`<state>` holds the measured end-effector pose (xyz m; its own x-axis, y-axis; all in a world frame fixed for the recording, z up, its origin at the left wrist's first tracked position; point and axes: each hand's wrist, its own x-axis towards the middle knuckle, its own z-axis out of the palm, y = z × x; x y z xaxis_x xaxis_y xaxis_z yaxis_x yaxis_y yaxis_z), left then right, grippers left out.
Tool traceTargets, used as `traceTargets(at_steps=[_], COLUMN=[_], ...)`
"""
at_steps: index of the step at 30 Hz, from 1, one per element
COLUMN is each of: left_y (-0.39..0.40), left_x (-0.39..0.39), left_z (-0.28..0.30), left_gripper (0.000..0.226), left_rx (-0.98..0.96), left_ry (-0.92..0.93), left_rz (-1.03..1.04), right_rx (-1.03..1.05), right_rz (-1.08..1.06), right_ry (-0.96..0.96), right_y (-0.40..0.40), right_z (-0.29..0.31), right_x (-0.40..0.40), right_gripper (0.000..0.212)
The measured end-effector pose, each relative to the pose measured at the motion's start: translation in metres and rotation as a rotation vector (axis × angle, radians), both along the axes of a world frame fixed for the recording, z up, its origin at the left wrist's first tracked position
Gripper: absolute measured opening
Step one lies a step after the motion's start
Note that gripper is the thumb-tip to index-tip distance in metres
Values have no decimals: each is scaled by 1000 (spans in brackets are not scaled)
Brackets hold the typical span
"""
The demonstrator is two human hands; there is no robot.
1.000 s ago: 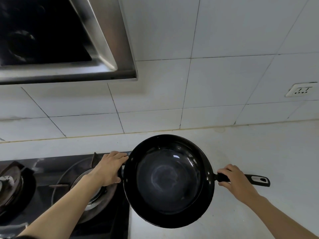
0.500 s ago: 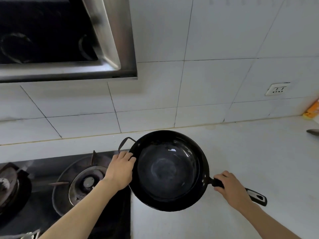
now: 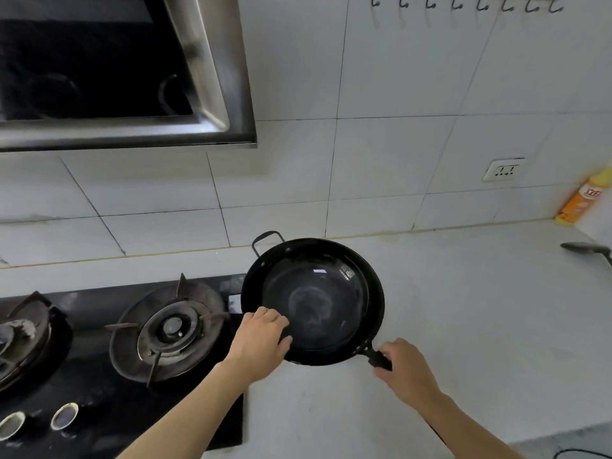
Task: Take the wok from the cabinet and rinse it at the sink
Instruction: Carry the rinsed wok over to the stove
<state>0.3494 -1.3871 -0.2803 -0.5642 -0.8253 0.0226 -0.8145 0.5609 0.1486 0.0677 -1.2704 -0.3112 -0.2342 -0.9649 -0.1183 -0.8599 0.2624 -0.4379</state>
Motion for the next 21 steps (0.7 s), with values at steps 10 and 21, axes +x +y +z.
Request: traceTargets(at_steps=[10, 21], left_y=[42, 28], left_x=[9, 20], left_z=[9, -18], left_gripper=[47, 46], left_rx=[33, 42], left_ry=[-95, -70], left_rz=[76, -47], right_rx=[-61, -38], right_rz=[-60, -176], right_ry=[-270, -352], right_y=[26, 38], right_z=[-7, -3], right_x=[41, 89], right_gripper=[21, 26])
